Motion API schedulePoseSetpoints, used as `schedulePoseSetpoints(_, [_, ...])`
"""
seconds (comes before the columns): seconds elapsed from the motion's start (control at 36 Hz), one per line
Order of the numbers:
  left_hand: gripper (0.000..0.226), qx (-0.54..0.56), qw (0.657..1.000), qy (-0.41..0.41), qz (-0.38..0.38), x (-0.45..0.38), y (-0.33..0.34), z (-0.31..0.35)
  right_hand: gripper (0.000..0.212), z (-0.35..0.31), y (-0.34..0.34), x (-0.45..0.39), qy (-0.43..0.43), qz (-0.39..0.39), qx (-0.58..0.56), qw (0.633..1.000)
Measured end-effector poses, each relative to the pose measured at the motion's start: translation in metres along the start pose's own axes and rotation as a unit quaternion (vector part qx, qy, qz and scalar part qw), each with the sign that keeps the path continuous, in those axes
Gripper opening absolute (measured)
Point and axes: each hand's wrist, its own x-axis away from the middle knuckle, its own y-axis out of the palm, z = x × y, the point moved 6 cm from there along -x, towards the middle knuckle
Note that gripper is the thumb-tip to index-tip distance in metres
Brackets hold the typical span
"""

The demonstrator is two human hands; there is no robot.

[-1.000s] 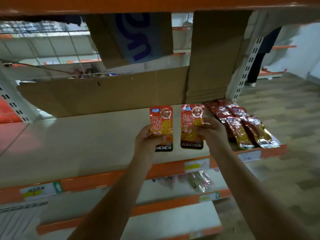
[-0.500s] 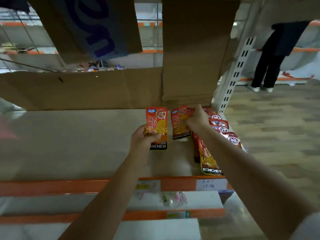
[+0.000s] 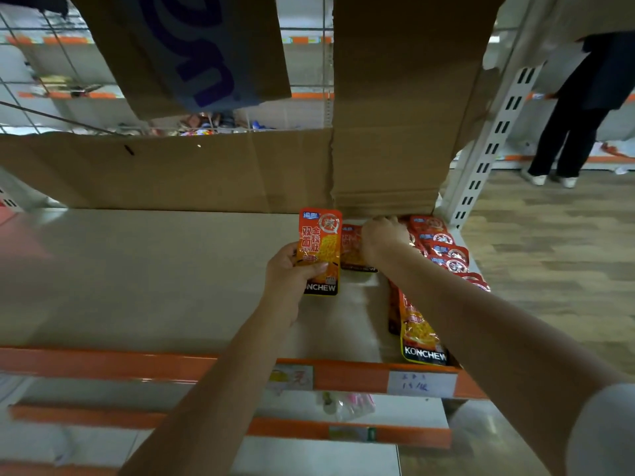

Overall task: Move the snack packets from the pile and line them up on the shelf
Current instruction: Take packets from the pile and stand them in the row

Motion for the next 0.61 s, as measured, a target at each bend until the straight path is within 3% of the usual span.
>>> schedulePoseSetpoints(0.11, [0.035,-0.012,1.0,-0.002,0.001,-0.002,-0.002,0.0,0.037,-0.001,-0.002,-0.007,-0.021,0.015,0.08,0.996])
schedulePoseSetpoints(0.33, [0.035,-0.025,1.0,-0.005,0.005,-0.006,-0.008,0.001,0.035,0.0,-0.004,-0.012,-0.012,0.031,0.095,0.995])
schedulePoseSetpoints(0.47, [0.032,-0.025,0.999,-0.026,0.001,-0.009,-0.004,-0.006,0.034,0.003,-0.005,-0.014,-0.01,0.03,0.068,0.997])
schedulePoseSetpoints(0.61, [0.031,-0.023,0.999,-0.037,-0.017,-0.011,0.007,-0.008,0.031,0.019,-0.014,-0.005,-0.014,0.082,-0.033,0.996])
